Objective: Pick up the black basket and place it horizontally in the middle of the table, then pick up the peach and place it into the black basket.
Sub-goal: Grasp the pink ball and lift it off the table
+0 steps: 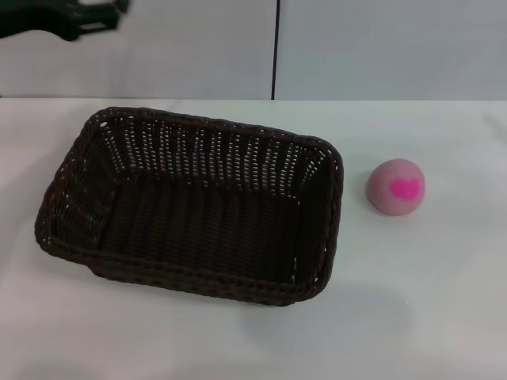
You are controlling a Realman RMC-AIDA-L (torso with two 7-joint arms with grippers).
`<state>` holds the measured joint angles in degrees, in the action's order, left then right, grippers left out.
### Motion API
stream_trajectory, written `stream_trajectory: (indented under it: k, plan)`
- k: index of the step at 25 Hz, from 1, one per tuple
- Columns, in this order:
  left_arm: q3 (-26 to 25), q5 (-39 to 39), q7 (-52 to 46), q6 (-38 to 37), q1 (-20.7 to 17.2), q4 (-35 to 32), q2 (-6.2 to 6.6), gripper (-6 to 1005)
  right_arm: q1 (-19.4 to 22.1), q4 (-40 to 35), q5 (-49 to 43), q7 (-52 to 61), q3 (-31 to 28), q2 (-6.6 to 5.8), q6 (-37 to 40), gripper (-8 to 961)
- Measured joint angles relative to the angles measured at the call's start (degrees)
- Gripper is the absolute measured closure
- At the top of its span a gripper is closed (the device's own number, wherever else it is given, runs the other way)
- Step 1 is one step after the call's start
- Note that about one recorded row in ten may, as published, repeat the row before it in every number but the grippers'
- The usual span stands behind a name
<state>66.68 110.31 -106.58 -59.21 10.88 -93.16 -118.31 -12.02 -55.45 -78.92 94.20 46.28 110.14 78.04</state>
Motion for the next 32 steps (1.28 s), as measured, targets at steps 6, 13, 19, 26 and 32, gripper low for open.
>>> stream_trajectory:
  k: [6, 13, 19, 26, 32]
  plan:
    - [0.3, -30.1, 21.2, 1.5, -12.4, 9.7, -0.11, 198, -9.3, -21.6, -35.8, 31.7, -5.4, 0.44, 11.5, 258]
    - [-0.2, -54.8, 43.6, -13.6, -16.0, 30.5, -0.14, 198, -23.4, -23.5, -61.4, 47.5, -2.4, 1.71, 26.0, 258]
    - [-3.2, -59.2, 49.4, -21.8, -15.3, 41.2, -0.04, 198, -28.0, -15.9, -70.4, 48.3, -1.8, 7.07, 21.9, 259]
    - [-5.3, -59.7, 50.4, -25.5, -14.5, 44.4, 0.0, 198, -29.2, -1.9, -70.1, 48.4, 3.1, 8.05, 10.8, 259]
    - [-5.4, -59.8, 50.5, -26.1, -14.5, 44.5, 0.1, 198, -29.5, 4.5, -69.8, 48.3, 4.5, 8.33, 3.5, 260]
